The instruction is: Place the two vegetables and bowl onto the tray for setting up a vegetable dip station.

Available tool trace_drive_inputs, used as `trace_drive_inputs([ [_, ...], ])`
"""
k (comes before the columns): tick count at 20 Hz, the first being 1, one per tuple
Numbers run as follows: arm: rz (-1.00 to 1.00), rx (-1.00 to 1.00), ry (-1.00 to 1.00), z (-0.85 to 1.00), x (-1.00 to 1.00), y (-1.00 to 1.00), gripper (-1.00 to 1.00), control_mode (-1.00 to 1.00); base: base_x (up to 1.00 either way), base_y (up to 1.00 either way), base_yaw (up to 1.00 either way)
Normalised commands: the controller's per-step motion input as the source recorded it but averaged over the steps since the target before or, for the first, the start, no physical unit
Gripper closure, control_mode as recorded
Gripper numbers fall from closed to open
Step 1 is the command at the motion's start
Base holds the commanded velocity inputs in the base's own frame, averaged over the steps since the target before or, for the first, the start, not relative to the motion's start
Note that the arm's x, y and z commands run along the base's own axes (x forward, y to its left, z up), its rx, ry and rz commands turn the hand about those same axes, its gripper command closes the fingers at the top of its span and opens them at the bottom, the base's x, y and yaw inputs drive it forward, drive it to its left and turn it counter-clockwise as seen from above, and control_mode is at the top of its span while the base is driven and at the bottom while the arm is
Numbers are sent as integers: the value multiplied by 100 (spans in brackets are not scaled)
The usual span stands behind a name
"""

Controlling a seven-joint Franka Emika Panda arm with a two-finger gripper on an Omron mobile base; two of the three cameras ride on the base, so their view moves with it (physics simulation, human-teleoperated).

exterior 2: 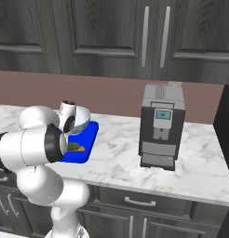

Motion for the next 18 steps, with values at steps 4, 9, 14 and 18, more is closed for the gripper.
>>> trace_drive_inputs([
  [4,-6,0,0,-17,12,0,100,-100,0,0,0],
  [9,-5,0,0,-18,16,0,100,-100,0,0,0],
  [14,-4,0,0,-18,16,0,100,-100,0,0,0],
  [18,-1,0,0,-17,8,0,100,-100,0,0,0],
])
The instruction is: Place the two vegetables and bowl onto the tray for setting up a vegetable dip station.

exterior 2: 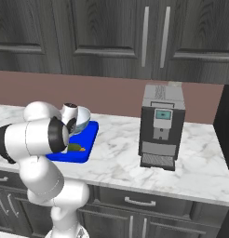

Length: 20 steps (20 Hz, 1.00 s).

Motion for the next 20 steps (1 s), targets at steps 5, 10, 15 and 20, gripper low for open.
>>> trace_drive_inputs([
  [5,0,0,0,-14,0,0,100,-100,0,0,0],
  [10,0,0,0,-13,0,-1,-100,-100,0,0,0],
  [15,0,0,0,-6,1,-1,-100,-100,0,0,0],
  [20,0,1,0,0,0,-3,-100,-100,0,0,0],
])
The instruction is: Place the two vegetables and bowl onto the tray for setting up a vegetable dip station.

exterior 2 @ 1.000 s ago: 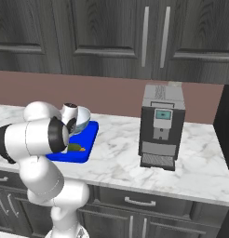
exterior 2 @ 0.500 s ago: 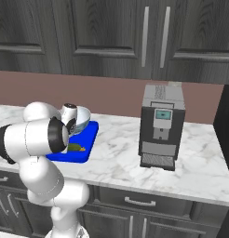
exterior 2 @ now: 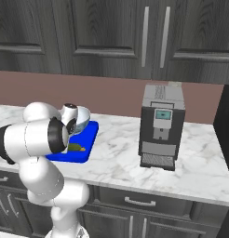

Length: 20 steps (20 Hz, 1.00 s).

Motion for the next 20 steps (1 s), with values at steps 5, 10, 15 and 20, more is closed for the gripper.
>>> trace_drive_inputs([
  [5,0,1,0,2,-4,-1,-100,-100,0,0,0],
  [10,-3,0,0,7,-7,0,-100,-100,0,0,0],
  [15,-6,0,0,7,0,-1,-100,-100,0,0,0],
  [20,-3,0,0,12,0,-4,-100,-100,0,0,0],
])
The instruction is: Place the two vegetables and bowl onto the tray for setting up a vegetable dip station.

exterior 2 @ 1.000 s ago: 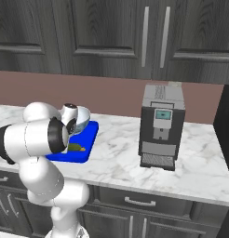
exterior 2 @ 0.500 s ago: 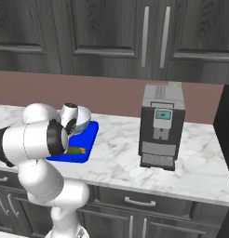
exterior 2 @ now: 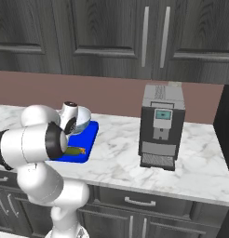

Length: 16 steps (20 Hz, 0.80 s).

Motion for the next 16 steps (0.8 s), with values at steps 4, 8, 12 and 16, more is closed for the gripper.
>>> trace_drive_inputs([
  [4,-3,0,0,15,-1,-10,-100,-100,0,0,0],
  [8,-3,0,0,16,-11,-15,-100,-100,0,0,0],
  [12,-4,0,1,15,-18,-11,-100,-100,0,0,0],
  [16,-2,0,6,16,-24,-4,-100,-100,0,0,0],
])
